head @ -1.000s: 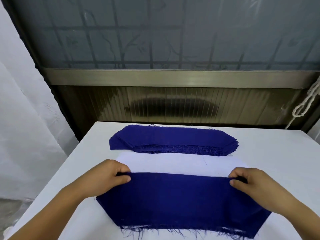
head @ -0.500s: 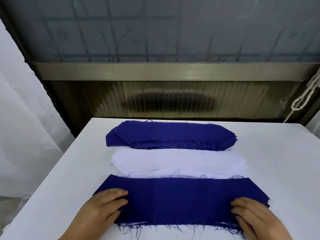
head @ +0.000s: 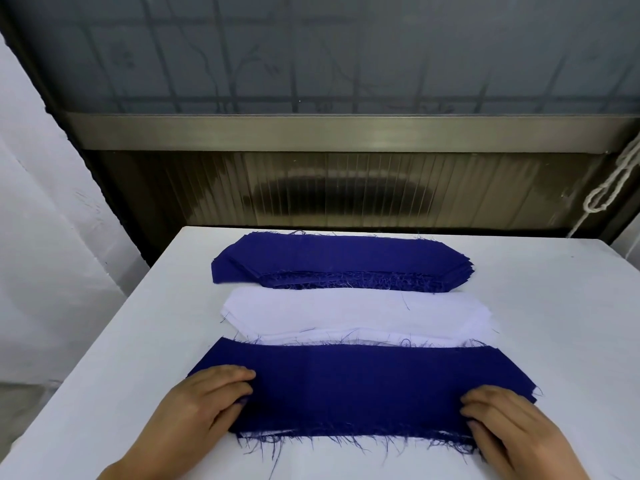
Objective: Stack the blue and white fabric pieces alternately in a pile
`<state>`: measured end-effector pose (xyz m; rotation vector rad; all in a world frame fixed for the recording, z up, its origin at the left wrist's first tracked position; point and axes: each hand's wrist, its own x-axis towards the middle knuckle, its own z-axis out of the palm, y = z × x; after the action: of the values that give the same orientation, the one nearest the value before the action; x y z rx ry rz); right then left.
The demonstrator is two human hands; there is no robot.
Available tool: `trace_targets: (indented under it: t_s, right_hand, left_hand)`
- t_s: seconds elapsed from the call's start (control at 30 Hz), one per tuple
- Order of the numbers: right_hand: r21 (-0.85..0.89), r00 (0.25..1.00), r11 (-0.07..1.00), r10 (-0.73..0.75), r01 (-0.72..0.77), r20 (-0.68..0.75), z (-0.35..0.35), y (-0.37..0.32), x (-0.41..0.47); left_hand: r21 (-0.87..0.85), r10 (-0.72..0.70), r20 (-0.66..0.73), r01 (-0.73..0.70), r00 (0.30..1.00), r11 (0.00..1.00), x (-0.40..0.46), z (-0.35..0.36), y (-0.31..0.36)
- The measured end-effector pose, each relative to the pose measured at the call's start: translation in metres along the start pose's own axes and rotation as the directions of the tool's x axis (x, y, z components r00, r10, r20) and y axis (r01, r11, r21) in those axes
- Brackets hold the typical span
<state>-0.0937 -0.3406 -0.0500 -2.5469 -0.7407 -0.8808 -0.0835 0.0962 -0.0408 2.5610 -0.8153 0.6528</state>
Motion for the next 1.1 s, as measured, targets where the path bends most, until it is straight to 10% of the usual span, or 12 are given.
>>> trace_targets:
  t_s: [1.1]
  right_hand:
    - [-0.070, 0.928, 0.985, 0.171, -0.157, 0.330, 0.017, -0.012, 0.060]
  left_hand:
    - [0.091, -0.291, 0.099, 0.283, 0.951, 0.955, 0.066, 0.035, 0.045]
